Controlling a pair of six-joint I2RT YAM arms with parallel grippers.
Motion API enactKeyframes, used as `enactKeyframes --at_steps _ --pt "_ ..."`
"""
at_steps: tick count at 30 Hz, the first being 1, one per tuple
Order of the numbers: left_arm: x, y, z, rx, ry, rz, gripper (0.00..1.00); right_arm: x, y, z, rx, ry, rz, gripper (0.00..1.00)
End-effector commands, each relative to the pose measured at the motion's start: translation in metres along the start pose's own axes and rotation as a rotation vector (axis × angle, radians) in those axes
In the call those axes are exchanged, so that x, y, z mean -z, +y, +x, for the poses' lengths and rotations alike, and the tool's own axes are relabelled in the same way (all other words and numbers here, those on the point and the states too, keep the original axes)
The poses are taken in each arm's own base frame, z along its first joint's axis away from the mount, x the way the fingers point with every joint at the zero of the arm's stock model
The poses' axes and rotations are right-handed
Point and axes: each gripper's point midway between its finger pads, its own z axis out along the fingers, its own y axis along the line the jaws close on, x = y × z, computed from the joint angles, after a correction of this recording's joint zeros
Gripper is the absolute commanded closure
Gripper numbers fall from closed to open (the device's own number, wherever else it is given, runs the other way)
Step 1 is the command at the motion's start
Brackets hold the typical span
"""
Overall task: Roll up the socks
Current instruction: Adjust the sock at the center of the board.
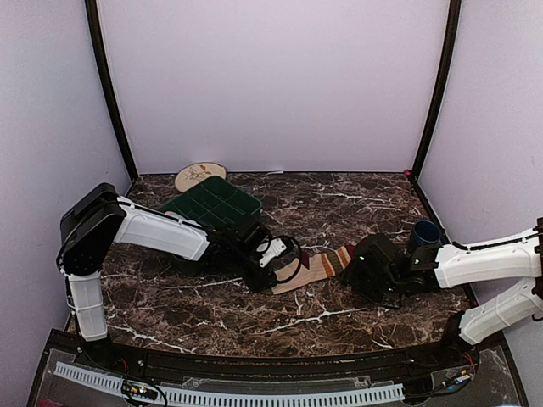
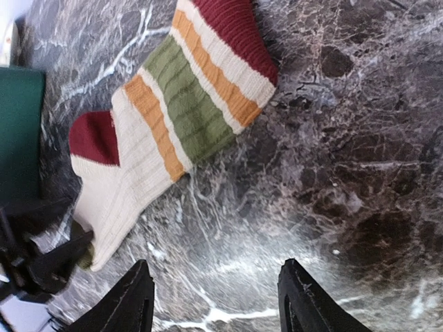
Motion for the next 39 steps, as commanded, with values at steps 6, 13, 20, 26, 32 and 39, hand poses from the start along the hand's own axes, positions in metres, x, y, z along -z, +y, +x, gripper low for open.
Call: enactKeyframes --at_steps 6,13,20,26,32,39 --pt "-0.004 0.000 0.040 0.067 0.130 -0.019 0.45 -0.023 0.014 -0.019 -0.272 -0.072 -0.108 0.41" --pt "-0.002 -0.003 0.055 0.107 0.174 -0.015 0.45 -0.036 -0.012 -0.030 -0.363 -0.123 -0.059 0.41" --pt "0.002 -0.007 0.065 0.165 0.209 -0.001 0.45 -0.055 -0.016 -0.039 -0.417 -0.128 -0.071 0.41" --pt "0.007 -0.010 0.069 0.208 0.234 0.009 0.45 -0.075 -0.006 -0.046 -0.444 -0.105 -0.122 0.40" --pt "0.012 -0.011 0.072 0.252 0.251 0.003 0.44 -0.092 0.006 -0.056 -0.437 -0.098 -0.163 0.40" --pt "0.018 -0.012 0.079 0.294 0.274 -0.004 0.44 -0.100 0.028 -0.079 -0.400 -0.100 -0.270 0.39"
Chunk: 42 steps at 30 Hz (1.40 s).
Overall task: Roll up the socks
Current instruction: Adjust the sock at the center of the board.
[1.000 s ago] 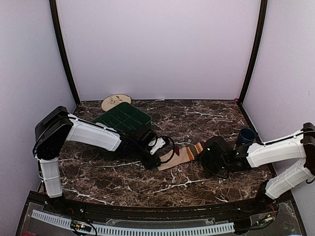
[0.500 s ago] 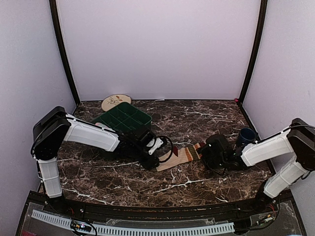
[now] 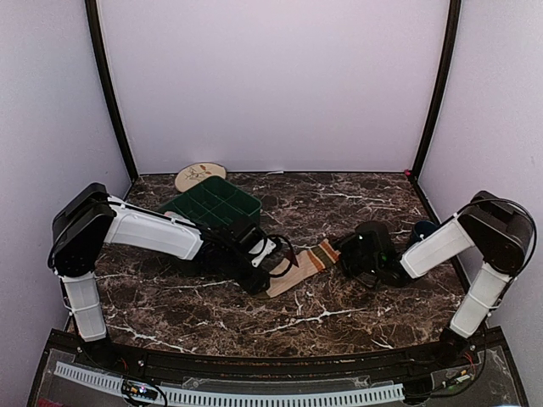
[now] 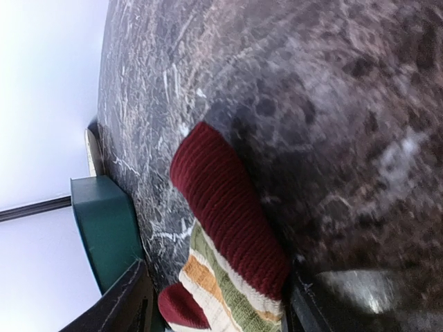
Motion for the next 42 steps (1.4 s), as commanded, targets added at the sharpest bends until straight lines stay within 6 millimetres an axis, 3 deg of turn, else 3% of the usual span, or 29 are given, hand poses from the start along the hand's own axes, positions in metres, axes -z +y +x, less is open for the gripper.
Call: enactKeyframes --at_steps 1,6,10,15,19,29,36,42 --pt "0.003 0.002 0.053 0.058 0.176 -0.010 0.44 -0.013 -0.011 -0.002 0.062 0.038 0.024 0.39" --pt "0.003 0.002 0.056 0.072 0.180 -0.009 0.44 -0.023 0.004 -0.010 0.070 0.058 -0.035 0.41" --pt "0.003 0.003 0.055 0.080 0.179 -0.014 0.44 -0.039 0.014 -0.005 0.118 0.117 -0.049 0.46" --pt "0.002 0.004 0.053 0.087 0.177 -0.021 0.44 -0.055 0.023 0.010 0.156 0.201 -0.069 0.71" --pt "0.001 0.004 0.055 0.093 0.183 -0.020 0.44 -0.057 0.026 0.006 0.160 0.183 -0.083 0.81" --pt "0.002 0.005 0.065 0.103 0.208 -0.023 0.44 -0.061 0.053 -0.017 0.238 0.131 -0.121 0.81" --pt "0.004 0.005 0.063 0.102 0.204 -0.026 0.44 -0.070 0.053 -0.034 0.257 0.106 -0.098 0.79" --pt "0.004 0.006 0.059 0.103 0.199 -0.032 0.44 -0.082 0.056 -0.031 0.314 0.129 -0.079 0.81"
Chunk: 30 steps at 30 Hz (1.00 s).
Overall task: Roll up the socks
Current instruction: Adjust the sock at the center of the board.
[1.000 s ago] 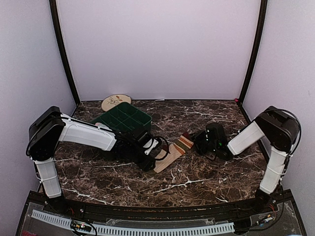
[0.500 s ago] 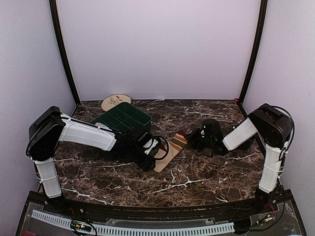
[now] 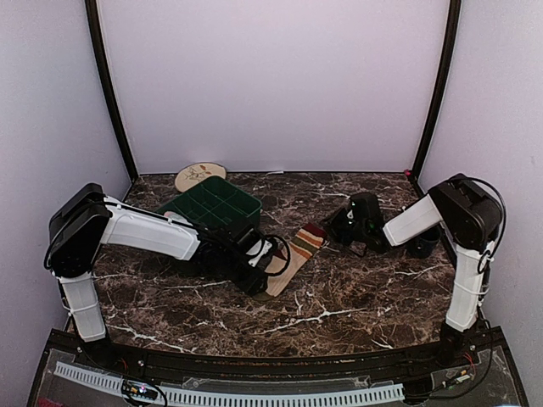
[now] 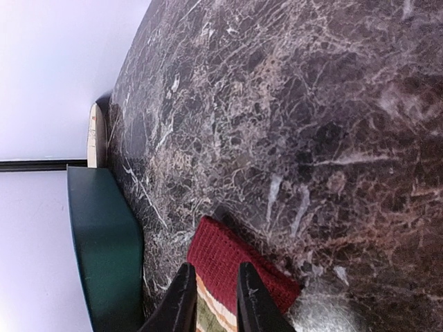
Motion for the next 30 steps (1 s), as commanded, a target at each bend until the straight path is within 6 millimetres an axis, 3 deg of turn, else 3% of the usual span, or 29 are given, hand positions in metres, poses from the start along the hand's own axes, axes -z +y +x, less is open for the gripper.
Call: enactKeyframes --at_steps 1,10,19,25,30 --pt "-0.001 0.008 0.048 0.027 0.173 -0.034 0.44 -0.009 -0.001 0.000 0.059 0.018 0.015 0.81" --pt "0.002 0.009 0.039 0.023 0.157 -0.049 0.44 0.006 0.016 -0.006 0.202 0.026 0.083 0.81" --pt "0.004 0.010 0.033 0.019 0.144 -0.057 0.44 -0.007 0.007 0.026 0.227 0.091 0.109 0.81" --pt "0.007 0.011 0.032 0.021 0.144 -0.064 0.44 -0.019 -0.024 0.043 0.227 0.139 0.181 0.81" --pt "0.010 0.011 0.034 0.025 0.150 -0.064 0.44 -0.013 -0.047 0.052 0.220 0.180 0.259 0.81"
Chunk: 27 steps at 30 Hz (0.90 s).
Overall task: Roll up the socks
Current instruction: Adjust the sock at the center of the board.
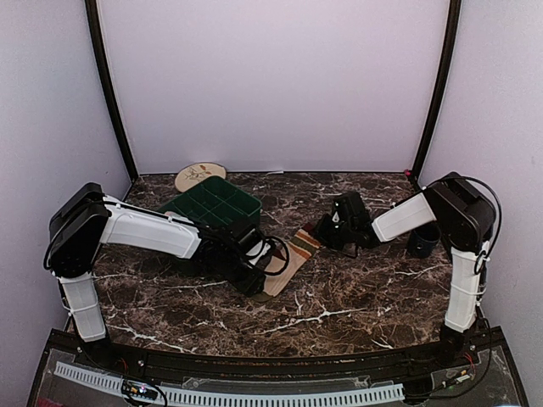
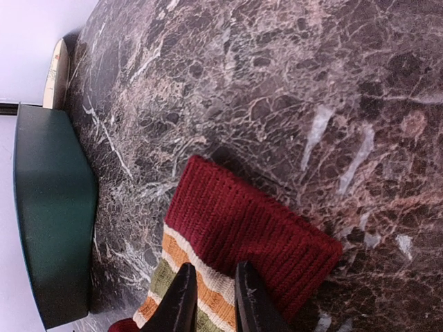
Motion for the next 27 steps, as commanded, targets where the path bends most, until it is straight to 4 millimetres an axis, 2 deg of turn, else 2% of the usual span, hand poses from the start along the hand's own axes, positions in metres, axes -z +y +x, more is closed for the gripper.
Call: enactKeyframes --at_steps 1,6,8,10,14,21,24,27 --pt "0.004 0.005 0.028 0.018 0.101 -0.022 0.44 -0.004 -0.040 0.026 0.001 0.083 0.138 0.81" --pt "0.008 0.004 0.031 0.035 0.099 -0.018 0.44 0.002 -0.034 0.026 0.003 0.088 0.140 0.81" --pt "0.013 0.005 0.027 0.039 0.082 -0.023 0.44 0.005 -0.021 0.023 0.013 0.079 0.112 0.81" --pt "0.018 0.006 0.021 0.040 0.062 -0.030 0.44 0.008 -0.007 0.012 0.176 0.037 0.110 0.78" --pt "0.030 0.005 0.006 0.038 0.021 -0.037 0.43 0.013 0.019 0.001 0.313 0.010 0.105 0.73" --pt "0.043 0.005 0.001 0.073 -0.019 -0.035 0.43 0.027 0.047 -0.011 0.434 -0.022 0.112 0.67" --pt "0.054 0.009 -0.008 0.080 -0.063 -0.057 0.43 0.039 0.062 -0.013 0.516 -0.043 0.116 0.58" --pt "0.067 0.014 -0.021 0.084 -0.116 -0.088 0.42 0.055 0.080 -0.018 0.597 -0.074 0.119 0.42"
